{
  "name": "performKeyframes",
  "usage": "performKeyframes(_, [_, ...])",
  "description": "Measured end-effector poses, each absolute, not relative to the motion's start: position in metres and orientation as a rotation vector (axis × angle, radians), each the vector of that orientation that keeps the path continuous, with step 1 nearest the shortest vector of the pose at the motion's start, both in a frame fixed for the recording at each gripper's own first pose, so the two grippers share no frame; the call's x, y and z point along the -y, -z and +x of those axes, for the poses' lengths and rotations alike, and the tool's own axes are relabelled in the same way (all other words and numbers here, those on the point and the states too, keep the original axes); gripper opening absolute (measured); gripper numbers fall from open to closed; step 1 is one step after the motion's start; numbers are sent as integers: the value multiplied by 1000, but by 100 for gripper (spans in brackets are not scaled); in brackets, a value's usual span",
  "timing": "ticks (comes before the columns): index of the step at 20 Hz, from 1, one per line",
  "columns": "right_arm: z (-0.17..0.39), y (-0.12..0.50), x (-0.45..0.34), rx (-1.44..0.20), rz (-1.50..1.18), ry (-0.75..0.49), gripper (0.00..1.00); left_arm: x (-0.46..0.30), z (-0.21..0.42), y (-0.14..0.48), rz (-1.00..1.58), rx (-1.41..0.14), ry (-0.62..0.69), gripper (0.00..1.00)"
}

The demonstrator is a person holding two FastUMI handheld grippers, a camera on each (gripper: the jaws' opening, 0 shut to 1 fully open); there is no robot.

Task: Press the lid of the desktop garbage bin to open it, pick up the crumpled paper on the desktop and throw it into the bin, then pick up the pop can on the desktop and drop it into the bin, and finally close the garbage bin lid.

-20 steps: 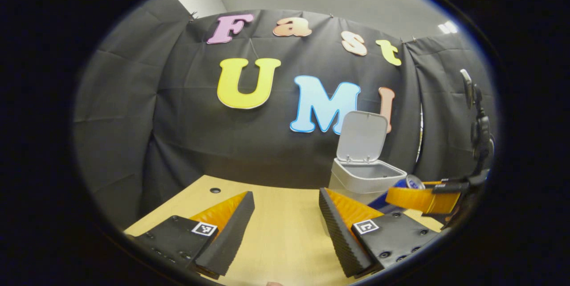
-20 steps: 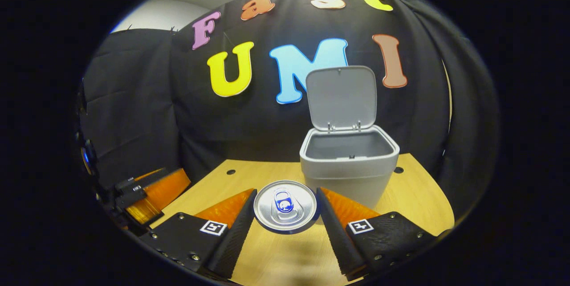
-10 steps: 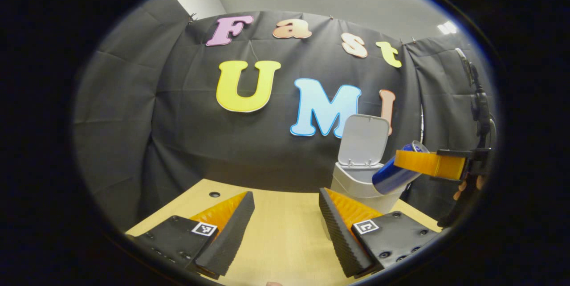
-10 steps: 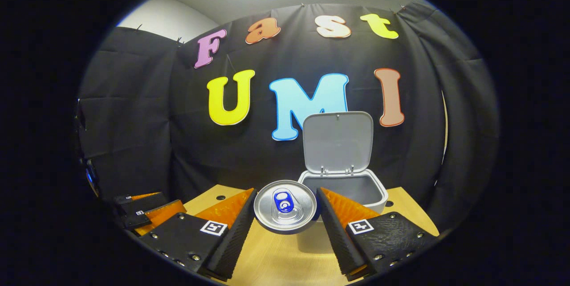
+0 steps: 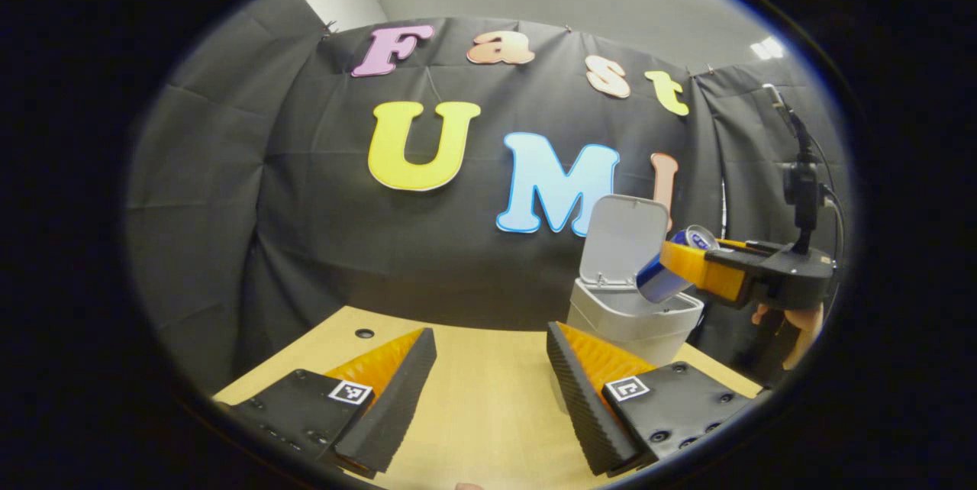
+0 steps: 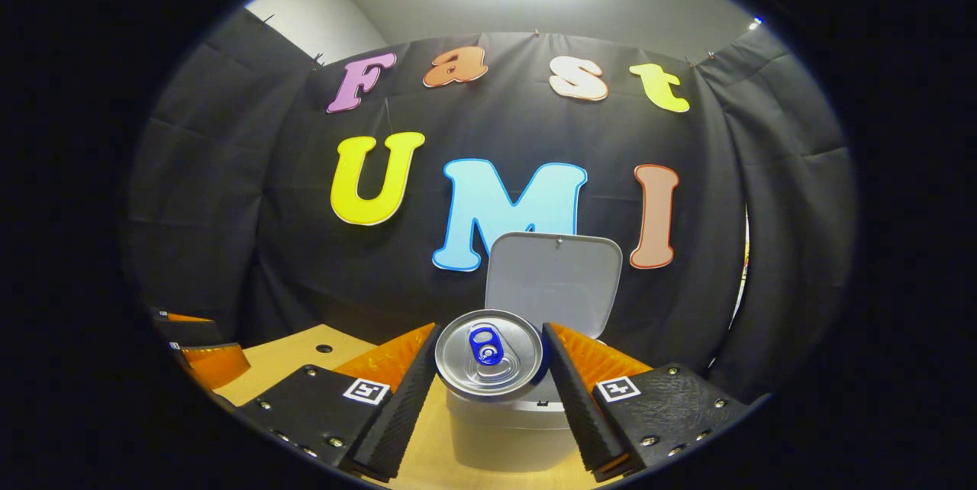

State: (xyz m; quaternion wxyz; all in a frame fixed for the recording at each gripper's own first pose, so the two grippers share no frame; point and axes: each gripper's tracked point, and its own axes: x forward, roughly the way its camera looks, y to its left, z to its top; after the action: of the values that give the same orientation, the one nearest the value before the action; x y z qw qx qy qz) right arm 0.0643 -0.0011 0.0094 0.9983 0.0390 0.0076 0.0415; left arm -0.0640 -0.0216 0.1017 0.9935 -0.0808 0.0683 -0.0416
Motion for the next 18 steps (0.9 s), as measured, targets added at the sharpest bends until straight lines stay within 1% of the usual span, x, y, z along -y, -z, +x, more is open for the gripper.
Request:
performKeyframes(6, [88, 12, -1, -63, 27, -73, 83, 18, -64, -99, -148, -137, 70, 95])
performKeyframes(13, [108, 32, 0, -135, 47, -62, 84, 14, -67, -101, -132, -136, 58, 96])
performKeyframes(18, [119, 46, -6, -179, 59, -77, 85, 6, -67, -102, -130, -128, 36, 95])
